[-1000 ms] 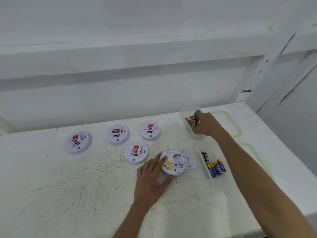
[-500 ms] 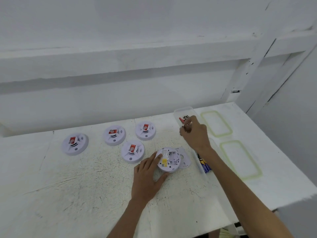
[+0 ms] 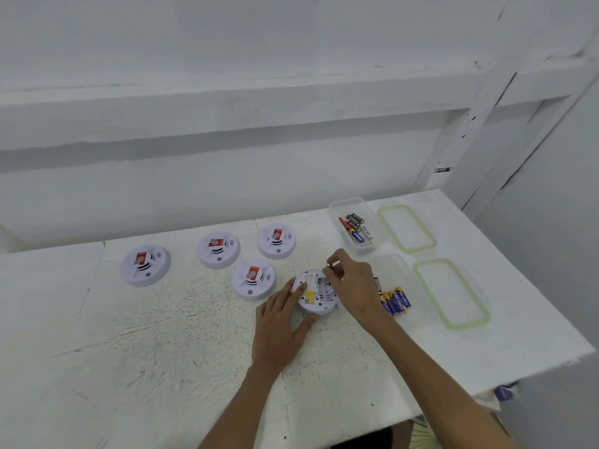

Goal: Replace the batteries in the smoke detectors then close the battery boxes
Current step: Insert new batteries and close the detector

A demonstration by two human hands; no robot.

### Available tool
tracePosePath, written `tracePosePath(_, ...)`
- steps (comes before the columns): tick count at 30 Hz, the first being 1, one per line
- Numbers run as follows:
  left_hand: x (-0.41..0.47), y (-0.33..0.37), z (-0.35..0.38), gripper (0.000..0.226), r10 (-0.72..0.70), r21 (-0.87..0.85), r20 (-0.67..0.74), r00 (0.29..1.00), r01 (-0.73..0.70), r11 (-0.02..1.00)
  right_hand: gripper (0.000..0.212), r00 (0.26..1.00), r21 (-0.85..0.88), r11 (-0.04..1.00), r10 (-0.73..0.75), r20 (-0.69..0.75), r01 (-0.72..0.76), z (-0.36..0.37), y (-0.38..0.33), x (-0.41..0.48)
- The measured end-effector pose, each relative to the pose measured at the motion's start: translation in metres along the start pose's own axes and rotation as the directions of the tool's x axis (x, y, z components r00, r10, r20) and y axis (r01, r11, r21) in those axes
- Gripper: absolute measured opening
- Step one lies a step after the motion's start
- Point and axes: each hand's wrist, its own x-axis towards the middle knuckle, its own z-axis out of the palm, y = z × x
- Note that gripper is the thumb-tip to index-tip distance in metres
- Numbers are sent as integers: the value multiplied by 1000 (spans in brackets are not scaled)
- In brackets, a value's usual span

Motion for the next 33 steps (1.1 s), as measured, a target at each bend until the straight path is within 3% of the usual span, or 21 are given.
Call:
tracePosePath(9,-1,1,1,66,-9,-24,-23,1000,9,1000,13,995,-260,960,-91,40,99,15,3,-13)
tracePosePath(12,0,2,2,67,-16,-11,-13,1000,16,1000,17,969,-508,828,-166,181,237,27,5,-20)
tracePosePath(14,0,2,2,68,-22,-4,-10,1000,22,1000,20,949,-660,705,-61,308,260,31,-2,-27)
tracePosePath(16,0,2,1,68,-29,-3,-6,1000,29,1000,22,952,-728,646,6,306,230,28,-16,-33)
tracePosePath(18,-1,3,2,68,-27,-4,-5,1000,27,1000,15,962,-700,680,-31,272,220,21,-27,-29)
tracePosePath(22,-1,2,1,68,-11,-7,-10,1000,11,1000,33,997,-458,889,16,78,21,-1,-24,4)
tracePosePath(27,0,3,-1,68,11,6,-16,1000,-10,1000,18,974,-169,975,112,-196,-147,-34,1,54)
tracePosePath(29,0,2,0,67,13,6,-15,1000,-13,1000,19,971,-138,971,172,-163,-196,-41,15,77)
tracePosePath(33,0,2,0,67,12,12,-15,1000,-12,1000,32,989,-285,949,147,18,-136,-35,40,116)
